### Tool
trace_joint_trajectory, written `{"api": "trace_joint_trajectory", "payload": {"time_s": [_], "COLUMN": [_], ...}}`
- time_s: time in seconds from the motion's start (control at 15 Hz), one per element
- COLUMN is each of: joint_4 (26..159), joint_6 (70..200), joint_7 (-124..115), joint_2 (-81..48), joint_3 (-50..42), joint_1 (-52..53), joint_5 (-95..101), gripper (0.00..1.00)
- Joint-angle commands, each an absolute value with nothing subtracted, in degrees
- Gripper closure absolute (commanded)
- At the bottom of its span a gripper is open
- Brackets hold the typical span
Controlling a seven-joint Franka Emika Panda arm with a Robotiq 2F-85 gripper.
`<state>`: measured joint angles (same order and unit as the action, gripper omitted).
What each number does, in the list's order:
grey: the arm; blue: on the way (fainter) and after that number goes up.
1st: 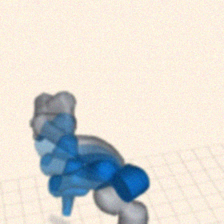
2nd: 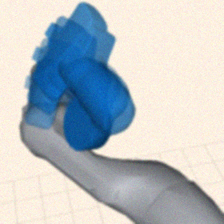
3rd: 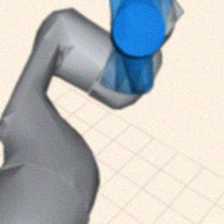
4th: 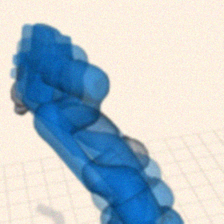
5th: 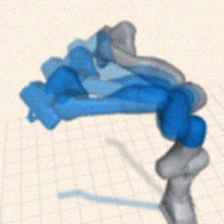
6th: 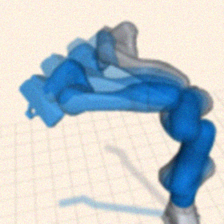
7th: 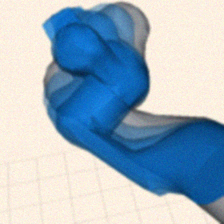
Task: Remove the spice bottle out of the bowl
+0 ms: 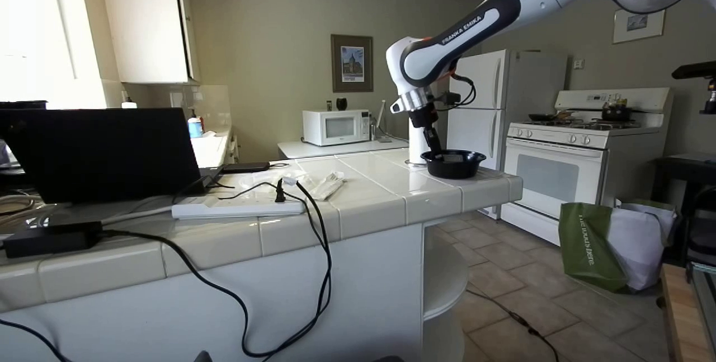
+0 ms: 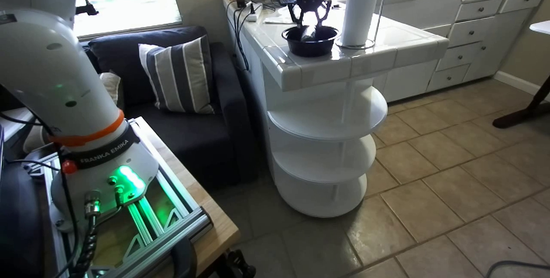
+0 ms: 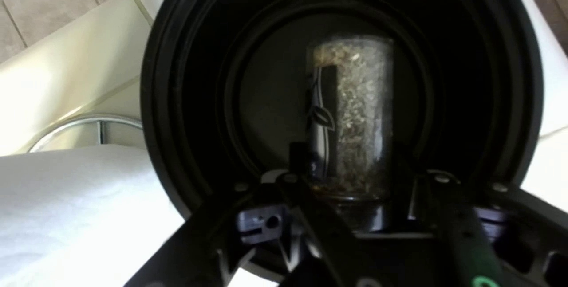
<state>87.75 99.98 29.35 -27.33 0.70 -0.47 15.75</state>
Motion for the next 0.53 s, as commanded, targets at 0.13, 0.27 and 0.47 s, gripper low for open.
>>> {"api": "trace_joint_trajectory", "payload": {"time_s": [0.13, 0.27, 0.47], "joint_4": [94.62, 95.52, 98.03], "joint_6": [101.99, 103.98, 113.08], "joint_7": [27.68, 27.94, 30.57], "joint_2": [-15.64, -13.01, -10.28], "joint_3": [2.36, 2.81, 3.70], "joint_1": [-0.83, -0.93, -1.32], "joint_5": [13.43, 12.14, 6.81], "gripper": [0.77, 0.77, 0.77]}}
